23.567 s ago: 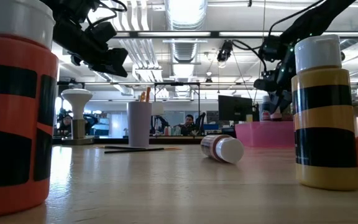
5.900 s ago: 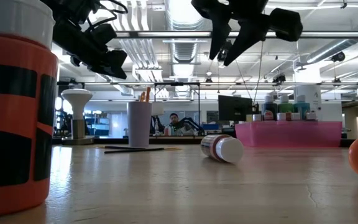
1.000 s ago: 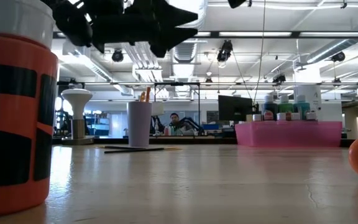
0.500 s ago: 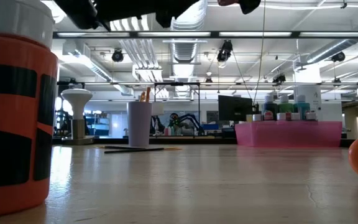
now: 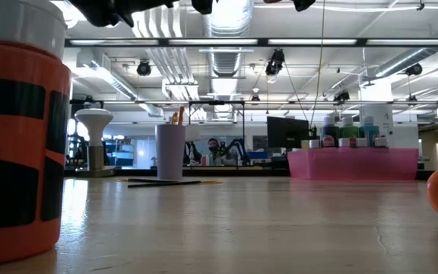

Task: Pick & Place Paint Supplies
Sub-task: Put the small brown paint bottle into the pink bin

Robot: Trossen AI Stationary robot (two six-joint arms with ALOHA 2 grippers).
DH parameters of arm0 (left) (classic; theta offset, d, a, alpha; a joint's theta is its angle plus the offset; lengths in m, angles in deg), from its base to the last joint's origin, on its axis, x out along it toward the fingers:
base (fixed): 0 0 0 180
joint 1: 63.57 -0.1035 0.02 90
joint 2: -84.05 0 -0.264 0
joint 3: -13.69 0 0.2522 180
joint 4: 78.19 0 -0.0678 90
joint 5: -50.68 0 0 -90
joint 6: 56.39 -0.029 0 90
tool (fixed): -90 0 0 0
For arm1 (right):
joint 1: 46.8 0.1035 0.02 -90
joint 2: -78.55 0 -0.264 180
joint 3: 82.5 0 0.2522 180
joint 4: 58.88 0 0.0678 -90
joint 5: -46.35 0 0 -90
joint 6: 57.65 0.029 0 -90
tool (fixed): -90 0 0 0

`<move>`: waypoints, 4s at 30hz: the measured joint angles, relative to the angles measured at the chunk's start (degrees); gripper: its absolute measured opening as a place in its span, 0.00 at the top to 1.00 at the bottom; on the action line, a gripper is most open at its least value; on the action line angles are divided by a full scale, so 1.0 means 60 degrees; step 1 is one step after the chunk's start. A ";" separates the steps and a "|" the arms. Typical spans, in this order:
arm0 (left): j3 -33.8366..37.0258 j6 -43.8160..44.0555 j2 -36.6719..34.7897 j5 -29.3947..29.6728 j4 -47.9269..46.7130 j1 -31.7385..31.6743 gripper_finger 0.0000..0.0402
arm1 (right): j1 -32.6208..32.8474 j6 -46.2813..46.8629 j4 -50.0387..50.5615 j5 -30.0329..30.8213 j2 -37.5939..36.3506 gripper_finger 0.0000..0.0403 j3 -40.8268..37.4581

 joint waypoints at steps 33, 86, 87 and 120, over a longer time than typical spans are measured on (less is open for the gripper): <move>-0.1759 -0.0086 0.0855 0.0118 -0.1984 0.0266 0.34 | -0.0084 0.0025 0.0015 0.0211 0.0007 0.68 -0.0011; -0.1869 -0.0030 0.1370 0.0390 -0.1070 0.0259 0.58 | -0.0081 -0.0035 0.0007 0.0149 0.0007 0.64 -0.0018; -0.1868 -0.0030 0.1370 0.0390 -0.1070 0.0259 0.58 | -0.0080 -0.0035 0.0007 0.0149 0.0007 0.64 -0.0018; -0.1859 -0.0030 0.1359 0.0386 -0.1143 0.0251 0.63 | -0.0080 0.0085 0.0069 0.0149 0.0007 0.64 -0.0018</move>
